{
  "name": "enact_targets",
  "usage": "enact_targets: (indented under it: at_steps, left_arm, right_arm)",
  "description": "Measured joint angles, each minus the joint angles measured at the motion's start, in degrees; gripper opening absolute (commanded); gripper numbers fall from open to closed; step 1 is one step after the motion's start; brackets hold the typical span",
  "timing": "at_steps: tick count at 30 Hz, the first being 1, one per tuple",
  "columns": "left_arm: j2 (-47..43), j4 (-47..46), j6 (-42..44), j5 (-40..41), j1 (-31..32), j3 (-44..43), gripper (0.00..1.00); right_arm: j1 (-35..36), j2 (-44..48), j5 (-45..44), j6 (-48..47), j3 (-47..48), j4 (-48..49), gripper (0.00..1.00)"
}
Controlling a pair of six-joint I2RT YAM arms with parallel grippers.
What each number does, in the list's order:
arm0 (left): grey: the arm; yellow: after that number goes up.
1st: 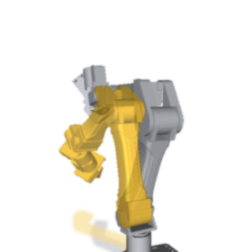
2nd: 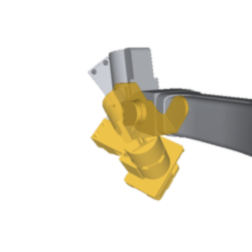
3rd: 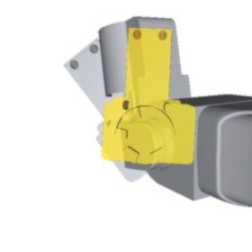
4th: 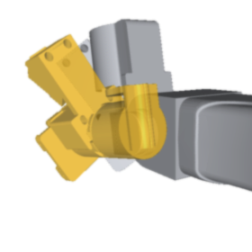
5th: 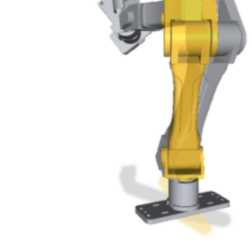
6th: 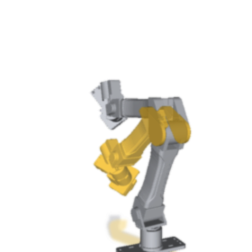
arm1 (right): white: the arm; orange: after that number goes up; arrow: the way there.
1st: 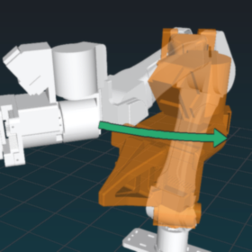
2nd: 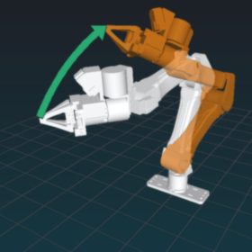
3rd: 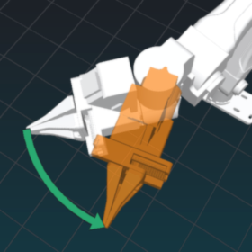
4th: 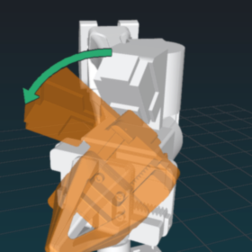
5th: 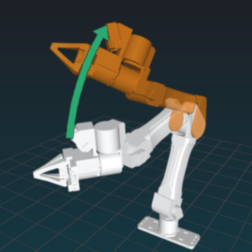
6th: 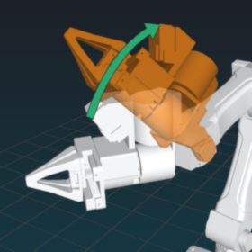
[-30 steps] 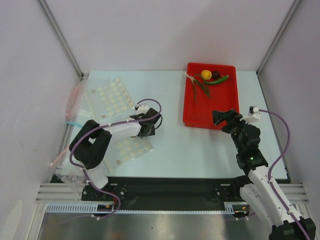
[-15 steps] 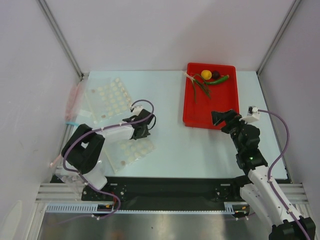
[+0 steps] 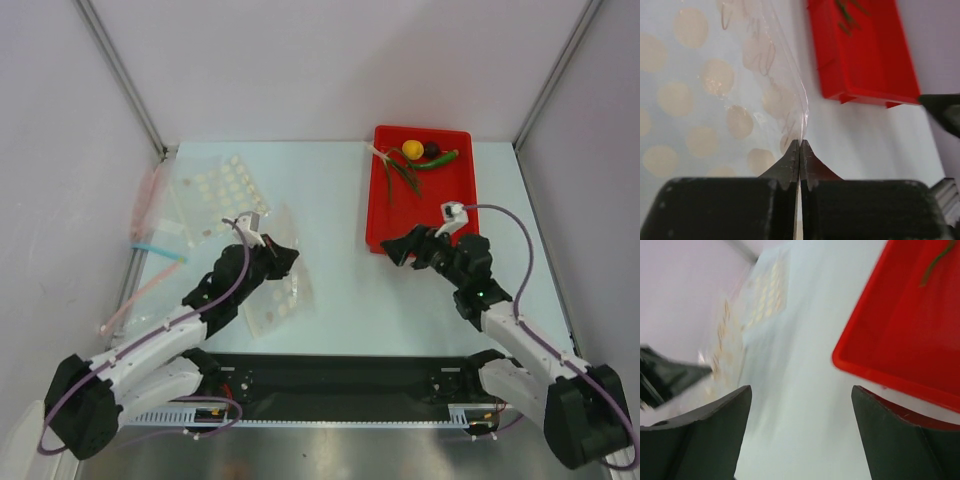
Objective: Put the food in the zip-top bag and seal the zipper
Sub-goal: Pick up the zipper food storage bag at the center of the board, then adjust the zipper food storage bag at the center of the board.
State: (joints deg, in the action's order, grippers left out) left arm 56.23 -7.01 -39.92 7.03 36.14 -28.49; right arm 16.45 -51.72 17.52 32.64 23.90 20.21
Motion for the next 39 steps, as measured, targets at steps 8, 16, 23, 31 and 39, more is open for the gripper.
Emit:
enact_targets:
  at_steps: [8, 16, 23, 31, 39]
  left_arm:
    - [-10.0, -8.7, 0.0, -1.6, 2.5, 4.9, 0.0]
    - [-11.3, -9.2, -0.1, 0.1, 3.4, 5.3, 0.0]
    - [-11.4, -9.2, -0.1, 0.5, 4.0, 5.3, 0.0]
    - [-13.4, -9.0, -0.8, 1.2, 4.2, 5.3, 0.0]
    - [-15.6, -10.0, -5.2, 1.1, 4.2, 6.8, 0.0]
  right_arm:
    - [21.3, -9.6, 7.0, -13.2, 6.4, 1.2, 0.85]
    - [37.8, -10.9, 2.6, -27.2, 8.9, 1.3, 0.86]
    - [40.3, -12.3, -1.1, -31.0, 8.9, 1.4, 0.85]
    - [43.7, -17.1, -7.8, -32.2, 8.2, 6.8, 0.82]
    - [46.4, -21.4, -13.8, -32.3, 8.2, 10.7, 0.61]
